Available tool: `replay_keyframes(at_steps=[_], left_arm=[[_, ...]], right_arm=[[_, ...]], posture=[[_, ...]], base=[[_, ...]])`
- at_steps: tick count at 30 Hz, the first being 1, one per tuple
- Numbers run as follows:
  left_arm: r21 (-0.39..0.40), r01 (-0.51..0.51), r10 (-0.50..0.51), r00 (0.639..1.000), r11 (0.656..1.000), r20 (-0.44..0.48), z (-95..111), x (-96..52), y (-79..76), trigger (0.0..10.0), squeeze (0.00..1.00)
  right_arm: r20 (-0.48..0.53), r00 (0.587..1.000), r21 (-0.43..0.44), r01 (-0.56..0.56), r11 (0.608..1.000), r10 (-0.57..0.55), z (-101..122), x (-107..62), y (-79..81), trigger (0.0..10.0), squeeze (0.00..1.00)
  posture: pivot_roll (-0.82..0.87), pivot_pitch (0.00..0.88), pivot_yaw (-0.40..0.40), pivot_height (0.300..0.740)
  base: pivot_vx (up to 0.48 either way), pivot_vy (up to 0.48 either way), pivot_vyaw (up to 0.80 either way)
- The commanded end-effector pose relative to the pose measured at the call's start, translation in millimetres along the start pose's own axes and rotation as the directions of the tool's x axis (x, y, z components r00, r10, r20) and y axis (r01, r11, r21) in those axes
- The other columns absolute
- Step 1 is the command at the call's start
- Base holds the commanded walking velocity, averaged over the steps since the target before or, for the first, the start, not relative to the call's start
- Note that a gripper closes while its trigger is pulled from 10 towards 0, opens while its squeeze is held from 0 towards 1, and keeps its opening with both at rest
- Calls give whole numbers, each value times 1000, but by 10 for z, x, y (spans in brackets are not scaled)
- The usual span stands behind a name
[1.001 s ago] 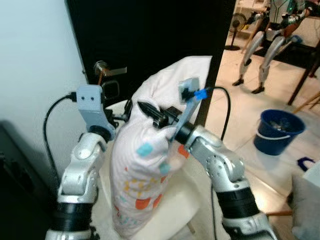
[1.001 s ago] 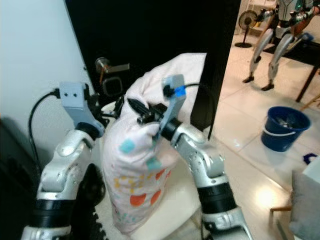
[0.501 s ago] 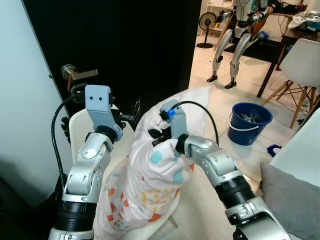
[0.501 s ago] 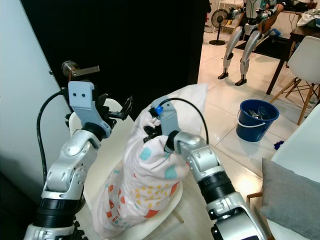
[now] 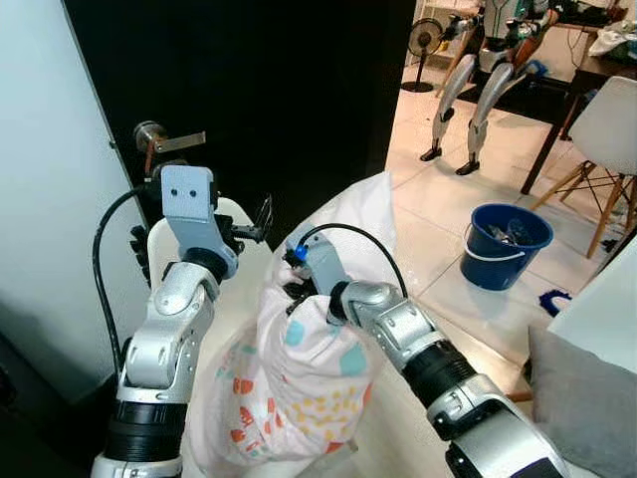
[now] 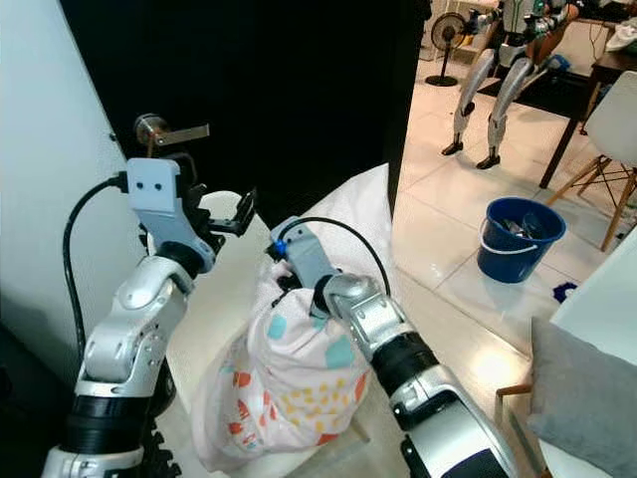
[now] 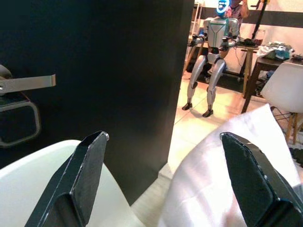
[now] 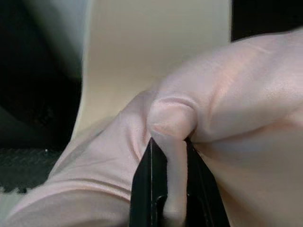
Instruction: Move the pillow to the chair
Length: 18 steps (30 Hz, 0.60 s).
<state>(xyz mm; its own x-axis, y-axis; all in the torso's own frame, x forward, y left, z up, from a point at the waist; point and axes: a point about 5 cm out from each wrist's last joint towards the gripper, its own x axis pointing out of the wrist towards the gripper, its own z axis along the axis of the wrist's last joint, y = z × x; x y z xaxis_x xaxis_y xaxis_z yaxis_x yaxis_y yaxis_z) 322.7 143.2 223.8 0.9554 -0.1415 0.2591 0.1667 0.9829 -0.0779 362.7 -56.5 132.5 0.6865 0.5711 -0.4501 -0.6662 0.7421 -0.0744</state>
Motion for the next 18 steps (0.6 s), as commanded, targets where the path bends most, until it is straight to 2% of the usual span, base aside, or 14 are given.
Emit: replay_keyframes(at_steps=[1, 2, 4, 5, 6, 7, 8, 9, 12, 13, 14, 16, 17, 18], left_arm=[[10, -9, 9, 1000, 1000, -1, 30, -11, 45, 10000, 0], [6, -5, 5, 1000, 1000, -3, 31, -12, 44, 10000, 0], [-56, 20, -20, 1000, 998, -10, 21, -6, 14, 10000, 0], [-56, 20, -20, 1000, 998, -10, 21, -6, 14, 10000, 0], [-77, 25, -26, 1000, 997, -13, 18, -5, 6, 10000, 0], [-132, 6, -12, 999, 991, -41, -25, -9, 34, 10000, 0], [-132, 6, -12, 999, 991, -41, -25, -9, 34, 10000, 0], [-235, -75, 46, 991, 969, -127, -155, -45, 150, 10000, 0], [-255, -127, 84, 981, 959, -172, -228, -87, 228, 10000, 0], [-254, -162, 109, 972, 953, -208, -284, -129, 287, 10000, 0], [-279, -231, 154, 949, 932, -274, -400, -210, 375, 10000, 0], [-279, -231, 154, 949, 932, -274, -400, -210, 375, 10000, 0], [-300, -290, 189, 927, 909, -323, -486, -281, 442, 10000, 0], [-300, -290, 189, 927, 909, -323, -486, -281, 442, 10000, 0]], right_arm=[[-47, 994, 59, 106, 993, -103, -105, -25, -168, 10000, 0], [-59, 988, 76, 149, 986, -145, -125, -43, -245, 10000, 0], [-82, 971, 109, 233, 966, -225, -156, -97, -415, 10000, 0], [-82, 971, 109, 233, 966, -225, -156, -97, -415, 10000, 0], [-87, 967, 115, 249, 962, -240, -161, -109, -452, 10000, 0], [-86, 964, 121, 263, 957, -253, -154, -125, -492, 10000, 0], [-86, 964, 121, 263, 957, -253, -154, -125, -492, 10000, 0], [-82, 963, 125, 267, 955, -258, -134, -136, -529, 10000, 0], [-80, 962, 126, 268, 955, -259, -125, -140, -540, 10000, 0], [-76, 964, 129, 262, 957, -254, -116, -135, -537, 10000, 0], [-71, 967, 131, 252, 959, -244, -109, -129, -526, 10000, 0], [-71, 967, 131, 252, 959, -244, -109, -129, -526, 10000, 0], [-67, 970, 133, 242, 961, -235, -104, -119, -513, 10000, 0], [-67, 970, 133, 242, 961, -235, -104, -119, -513, 10000, 0]], posture=[[39, 32, -6, 701], [39, 32, -6, 696], [39, 31, -5, 686], [39, 31, -5, 686], [39, 31, -5, 681], [42, 31, -4, 676], [42, 31, -4, 676], [41, 30, -4, 666], [41, 30, -1, 661], [43, 30, -2, 656], [57, 33, -9, 651], [57, 33, -9, 651], [59, 35, -11, 646], [59, 35, -11, 646]], base=[[0, 0, 0], [0, 0, 0], [0, 0, 0], [0, 0, 0], [0, 0, 0], [0, 0, 0], [0, 0, 0], [0, 0, 0], [0, 0, 0], [0, 0, 0], [0, 0, 0], [0, 0, 0], [0, 0, 0], [0, 0, 0]])
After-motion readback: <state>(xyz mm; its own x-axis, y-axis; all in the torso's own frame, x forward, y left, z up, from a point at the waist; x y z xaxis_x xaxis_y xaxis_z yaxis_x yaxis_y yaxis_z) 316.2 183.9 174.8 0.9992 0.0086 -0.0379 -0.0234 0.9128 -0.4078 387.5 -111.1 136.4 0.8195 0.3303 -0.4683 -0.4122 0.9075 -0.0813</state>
